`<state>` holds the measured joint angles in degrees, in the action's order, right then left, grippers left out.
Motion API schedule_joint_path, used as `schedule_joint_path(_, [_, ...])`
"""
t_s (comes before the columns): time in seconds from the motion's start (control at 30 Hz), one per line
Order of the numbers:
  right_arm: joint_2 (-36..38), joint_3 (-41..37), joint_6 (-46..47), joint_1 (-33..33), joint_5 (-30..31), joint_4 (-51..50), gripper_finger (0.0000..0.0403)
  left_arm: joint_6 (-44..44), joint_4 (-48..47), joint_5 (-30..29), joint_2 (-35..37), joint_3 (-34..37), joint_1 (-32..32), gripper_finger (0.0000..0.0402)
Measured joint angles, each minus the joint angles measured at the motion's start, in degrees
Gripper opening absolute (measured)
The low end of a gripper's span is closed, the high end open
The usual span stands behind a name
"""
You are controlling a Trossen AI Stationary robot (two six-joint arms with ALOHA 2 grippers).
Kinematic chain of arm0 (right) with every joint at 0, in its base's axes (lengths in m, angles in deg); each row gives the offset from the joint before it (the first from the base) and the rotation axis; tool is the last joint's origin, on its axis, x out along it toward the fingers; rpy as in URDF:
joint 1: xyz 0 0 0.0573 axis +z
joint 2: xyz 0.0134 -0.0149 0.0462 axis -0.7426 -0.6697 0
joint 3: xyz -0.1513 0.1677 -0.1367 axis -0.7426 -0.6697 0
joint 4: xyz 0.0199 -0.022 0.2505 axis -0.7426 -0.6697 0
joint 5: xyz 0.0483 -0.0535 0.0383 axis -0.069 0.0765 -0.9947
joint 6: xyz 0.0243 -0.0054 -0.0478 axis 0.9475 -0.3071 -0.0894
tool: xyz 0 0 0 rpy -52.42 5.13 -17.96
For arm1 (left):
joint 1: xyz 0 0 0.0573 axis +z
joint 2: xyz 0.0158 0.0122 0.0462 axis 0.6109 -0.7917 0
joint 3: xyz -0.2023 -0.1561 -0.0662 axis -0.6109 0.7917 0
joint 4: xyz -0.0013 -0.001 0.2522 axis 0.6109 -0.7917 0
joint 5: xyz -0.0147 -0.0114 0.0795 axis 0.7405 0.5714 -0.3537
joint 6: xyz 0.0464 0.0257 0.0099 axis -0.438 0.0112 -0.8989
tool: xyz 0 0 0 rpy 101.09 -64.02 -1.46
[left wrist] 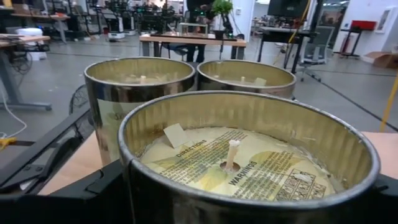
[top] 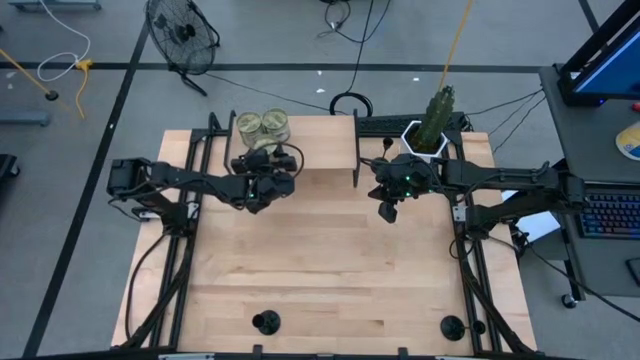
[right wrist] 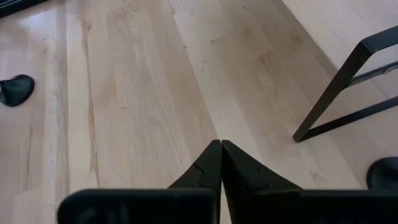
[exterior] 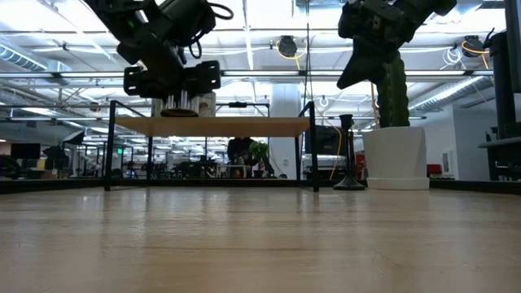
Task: Pick & Place candle stick holders
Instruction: Put the green scented candle on the shelf
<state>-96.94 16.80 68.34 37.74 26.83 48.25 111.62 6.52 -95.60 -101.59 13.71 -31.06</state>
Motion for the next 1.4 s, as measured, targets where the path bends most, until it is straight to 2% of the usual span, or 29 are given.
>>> schedule_joint_path(0.3, [0.00,0.02,-0.13,0.00,0.00,1.10,0.0001,-1.51,-0.07,2.98,0.04,-0.04,2.25,0.0354])
schedule_joint_path(0.5, [0.00,0.02,-0.15,0.00,0.00,2.56,0.0001,-1.13,-0.24,3.48,0.02,-0.04,3.30,0.0387])
schedule_joint_path(0.77, [-0.02,0.02,-0.15,0.00,0.00,2.52,0.0001,-1.64,-0.04,3.96,0.02,-0.04,3.25,0.0358])
schedule_joint_path(1.0, [-0.02,0.02,-0.15,0.00,0.00,2.52,0.0001,-2.22,1.15,3.19,0.20,-0.04,3.41,0.0394])
schedule_joint_path(1.4, [-0.02,0.04,-0.17,0.00,0.00,2.52,0.0001,-4.87,2.65,3.50,0.20,-0.04,3.41,0.0370])
